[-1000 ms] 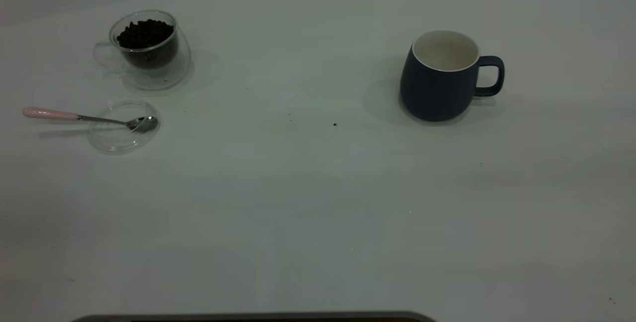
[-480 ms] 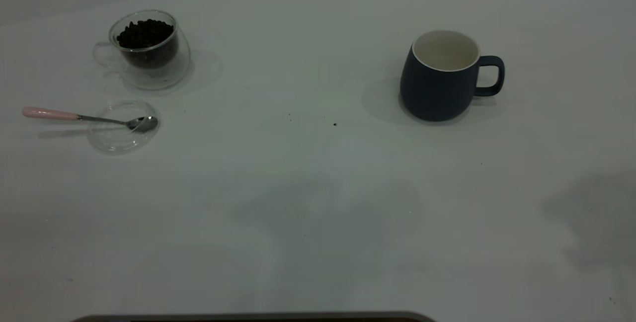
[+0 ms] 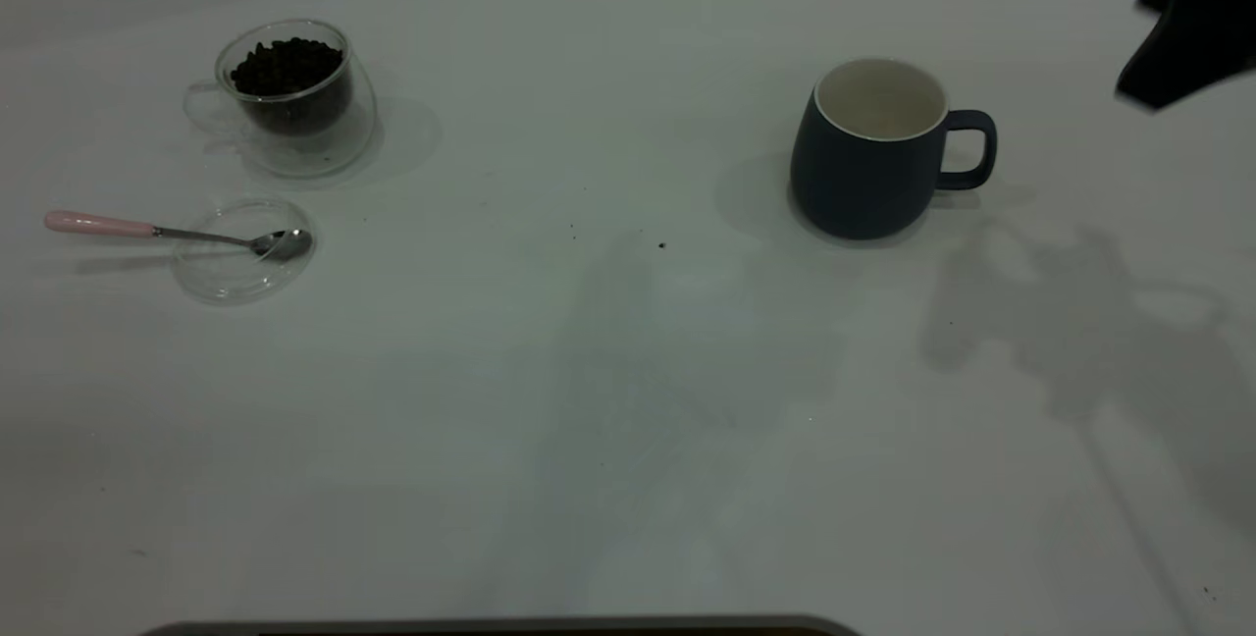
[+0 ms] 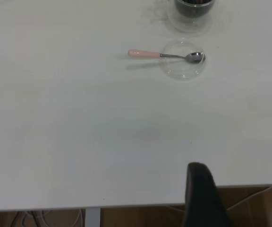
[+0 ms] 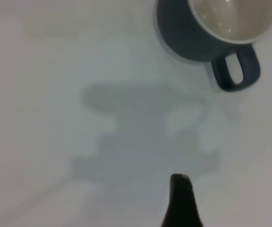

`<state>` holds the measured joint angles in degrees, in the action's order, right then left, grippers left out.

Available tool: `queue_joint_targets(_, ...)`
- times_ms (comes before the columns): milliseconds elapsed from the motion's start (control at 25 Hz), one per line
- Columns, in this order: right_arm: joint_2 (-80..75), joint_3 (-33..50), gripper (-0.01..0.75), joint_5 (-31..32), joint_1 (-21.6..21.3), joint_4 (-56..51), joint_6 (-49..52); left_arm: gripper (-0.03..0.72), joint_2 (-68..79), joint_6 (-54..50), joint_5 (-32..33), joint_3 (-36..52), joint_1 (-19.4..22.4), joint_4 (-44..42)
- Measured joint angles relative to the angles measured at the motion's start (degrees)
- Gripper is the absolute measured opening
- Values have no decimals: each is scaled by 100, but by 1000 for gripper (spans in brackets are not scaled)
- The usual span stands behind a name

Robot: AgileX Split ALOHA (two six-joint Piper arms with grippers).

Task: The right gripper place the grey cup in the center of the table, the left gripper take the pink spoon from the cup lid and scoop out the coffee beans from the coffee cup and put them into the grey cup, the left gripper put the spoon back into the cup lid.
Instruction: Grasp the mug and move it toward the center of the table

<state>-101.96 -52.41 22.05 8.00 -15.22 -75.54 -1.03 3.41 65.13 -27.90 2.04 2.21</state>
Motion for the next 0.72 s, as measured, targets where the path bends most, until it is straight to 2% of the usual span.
queue_joint_targets(120, -556, -79, 588, -700, 0, -93, -1073, 482, 0, 0, 0, 0, 0, 0)
queue_joint_targets(240, -1099, -448, 588, -884, 0, -328, -1819, 482, 0, 0, 0, 0, 0, 0)
queue_joint_targets(360, -1584, -930, 588, -781, 0, -688, -2374, 482, 0, 0, 0, 0, 0, 0)
queue_joint_targets(560, -2165, -1782, 588, -178, 0, -1534, -3288, 482, 0, 0, 0, 0, 0, 0)
queue_joint_targets(720, -2469, -2032, 585, -99, -22, -1837, -3930, 482, 0, 0, 0, 0, 0, 0)
